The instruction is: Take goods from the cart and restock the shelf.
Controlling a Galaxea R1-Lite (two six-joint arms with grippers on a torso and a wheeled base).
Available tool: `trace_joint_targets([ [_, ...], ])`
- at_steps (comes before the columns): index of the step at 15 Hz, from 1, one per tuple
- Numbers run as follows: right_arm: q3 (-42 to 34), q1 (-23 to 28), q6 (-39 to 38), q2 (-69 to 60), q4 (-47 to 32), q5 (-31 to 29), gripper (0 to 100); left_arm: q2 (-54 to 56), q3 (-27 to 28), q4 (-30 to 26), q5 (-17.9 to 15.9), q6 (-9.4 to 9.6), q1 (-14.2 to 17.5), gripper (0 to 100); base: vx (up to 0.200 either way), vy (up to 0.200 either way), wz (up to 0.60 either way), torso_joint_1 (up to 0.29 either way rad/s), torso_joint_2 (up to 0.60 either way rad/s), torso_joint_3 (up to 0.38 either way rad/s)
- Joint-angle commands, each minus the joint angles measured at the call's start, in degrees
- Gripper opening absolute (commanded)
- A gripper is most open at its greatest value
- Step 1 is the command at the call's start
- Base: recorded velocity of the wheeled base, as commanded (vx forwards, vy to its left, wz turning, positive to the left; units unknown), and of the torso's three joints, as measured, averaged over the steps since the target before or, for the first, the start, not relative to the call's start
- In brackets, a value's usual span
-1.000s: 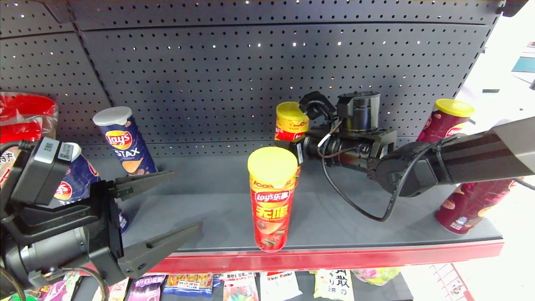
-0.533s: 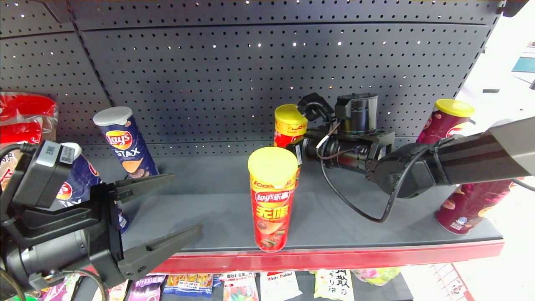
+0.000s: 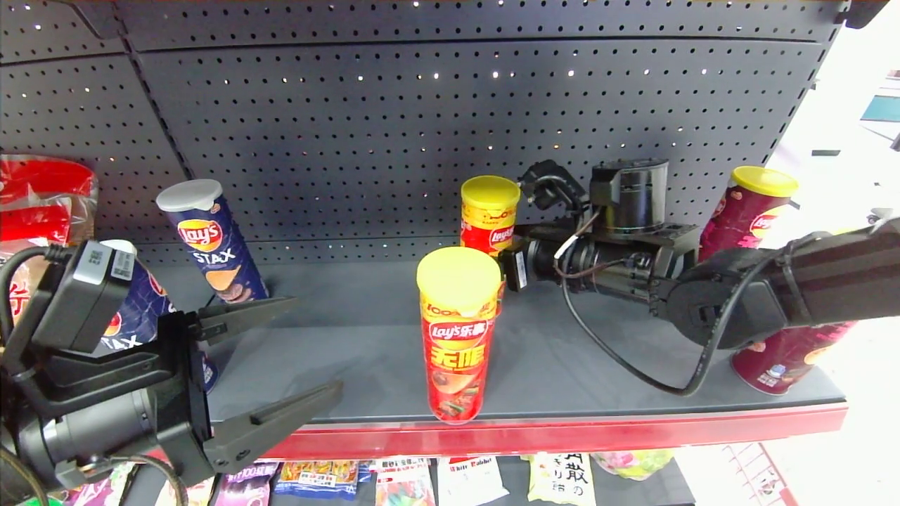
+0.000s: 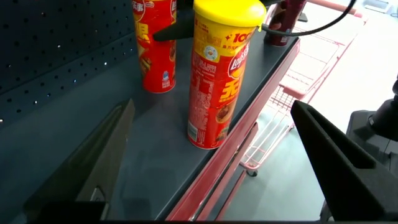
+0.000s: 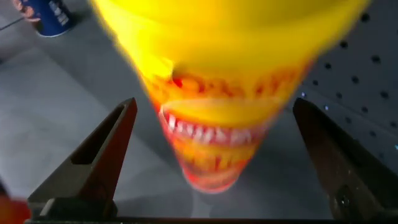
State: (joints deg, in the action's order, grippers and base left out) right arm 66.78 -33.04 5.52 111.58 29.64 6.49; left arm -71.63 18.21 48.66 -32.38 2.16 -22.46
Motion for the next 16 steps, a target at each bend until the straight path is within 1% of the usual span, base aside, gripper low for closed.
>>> trace_joint_targets([
  [1, -3.06, 0.08, -1.39, -4.00, -0.02, -0.07, 100, -0.26, -0.02, 0.03, -0.05, 0.04, -0.04, 100, 0.000, 0.000, 0.00, 0.000, 0.00, 0.000],
  [4, -7.10, 0.43, -1.74, -7.61, -0.02, -0.68, 100, -0.26, -0.11, 0.03, -0.05, 0.04, -0.04, 100, 0.000, 0.000, 0.00, 0.000, 0.00, 0.000],
  [5, -9.65, 1.04, -1.83, -9.19, -0.02, -1.30, 100, -0.53, -0.63, -0.15, 0.03, 0.04, -0.04, 100, 0.000, 0.000, 0.00, 0.000, 0.00, 0.000],
  [6, -10.53, 1.57, -1.83, -9.72, -0.02, -1.74, 100, -0.79, -0.81, -0.24, 0.03, 0.13, -0.04, 100, 0.000, 0.000, 0.00, 0.000, 0.00, 0.000],
  [8, -15.98, 2.98, -2.53, -13.41, 0.07, -7.28, 100, -1.93, -1.51, -0.24, 0.21, 1.89, 0.04, 100, 0.000, 0.000, 0.00, 0.000, 0.00, 0.000],
  [10, -20.99, 2.71, -5.17, -19.03, -0.10, -9.30, 100, -2.64, -1.51, -0.32, 2.06, 2.32, -0.04, 100, 0.000, 0.000, 0.00, 0.000, 0.00, 0.000],
  [13, -29.78, 2.10, -4.99, -29.49, -0.10, -9.39, 100, -3.95, -1.43, -0.32, 6.27, 2.32, -0.04, 100, 0.000, 0.000, 0.00, 0.000, 0.00, 0.000],
  [14, -34.52, -0.01, -4.99, -37.40, -0.37, -9.30, 100, -4.75, -1.60, -0.41, 8.03, 2.32, -0.04, 100, 0.000, 0.000, 0.00, 0.000, 0.00, 0.000],
  [16, -38.74, -0.80, -4.91, -46.45, -0.54, -9.03, 100, -5.98, -1.51, -0.32, 10.32, 2.41, -0.04, 100, 0.000, 0.000, 0.00, 0.000, 0.00, 0.000],
])
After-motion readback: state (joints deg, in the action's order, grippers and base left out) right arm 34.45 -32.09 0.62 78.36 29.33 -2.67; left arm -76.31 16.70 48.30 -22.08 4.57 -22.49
